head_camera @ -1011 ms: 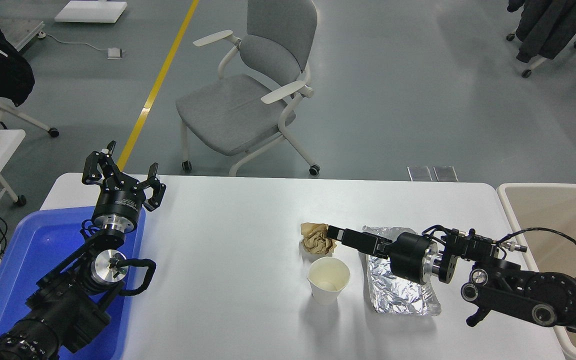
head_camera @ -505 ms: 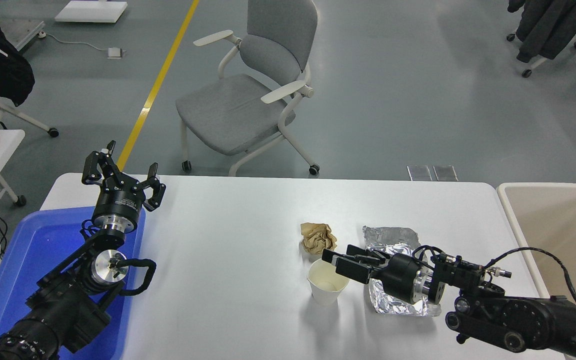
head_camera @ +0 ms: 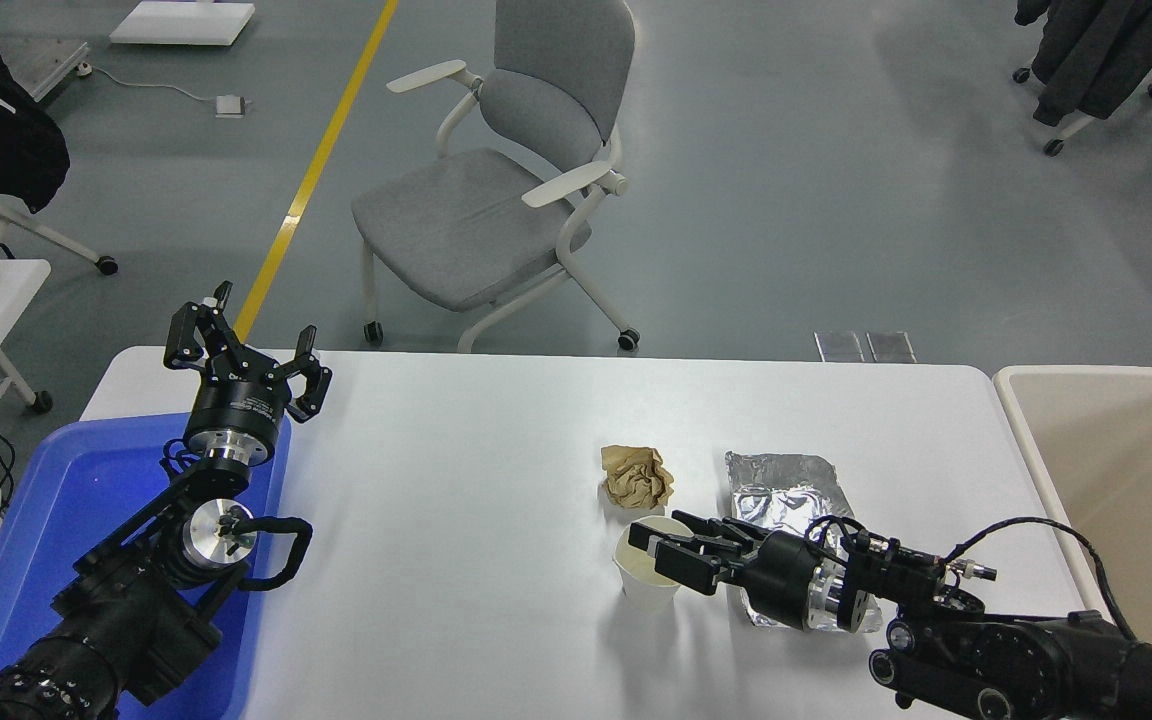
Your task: Dispose of the paper cup in the dustbin
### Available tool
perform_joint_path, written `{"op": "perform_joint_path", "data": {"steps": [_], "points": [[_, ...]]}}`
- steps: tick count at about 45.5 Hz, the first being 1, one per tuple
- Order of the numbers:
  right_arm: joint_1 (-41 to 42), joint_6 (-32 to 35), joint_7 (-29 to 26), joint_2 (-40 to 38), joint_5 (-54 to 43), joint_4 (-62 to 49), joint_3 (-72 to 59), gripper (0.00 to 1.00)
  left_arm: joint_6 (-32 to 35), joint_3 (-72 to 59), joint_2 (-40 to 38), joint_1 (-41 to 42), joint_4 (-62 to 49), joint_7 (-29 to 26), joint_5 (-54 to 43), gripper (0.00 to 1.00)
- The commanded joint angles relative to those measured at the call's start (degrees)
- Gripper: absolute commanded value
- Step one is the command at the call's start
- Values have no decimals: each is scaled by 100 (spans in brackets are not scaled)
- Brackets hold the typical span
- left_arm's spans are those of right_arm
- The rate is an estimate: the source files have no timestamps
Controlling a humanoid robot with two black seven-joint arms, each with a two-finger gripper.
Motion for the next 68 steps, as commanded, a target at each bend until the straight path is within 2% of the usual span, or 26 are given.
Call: {"op": "perform_joint_path", "data": {"steps": [1, 7, 9, 13, 20, 31, 41, 52, 68], "points": [[-27, -44, 30, 40, -139, -182, -121, 47, 0, 0, 0, -6, 0, 0, 0, 100], [-27, -35, 30, 40, -148, -208, -156, 32, 0, 0, 0, -6, 0, 0, 0, 100], [-27, -35, 30, 31, -148, -208, -200, 25, 0, 0, 0, 3, 0, 0, -9, 100], [-19, -35, 30, 22, -148, -217, -235, 18, 0, 0, 0, 3, 0, 0, 0, 100], [8, -9, 21, -4, -148, -208, -297, 0, 0, 0, 0, -6, 0, 0, 0, 100], [52, 35, 21, -127, -113, -94, -297, 0, 0, 0, 0, 3, 0, 0, 0, 100], [175, 114, 39, -540, 1, 477, -288, 0, 0, 0, 0, -6, 0, 0, 0, 100], [535, 333, 13, -1339, 607, 1593, -183, 0, 0, 0, 0, -6, 0, 0, 0, 100], [1862, 940, -84, -2895, 1961, 3167, -165, 0, 0, 0, 0, -6, 0, 0, -9, 100]]}}
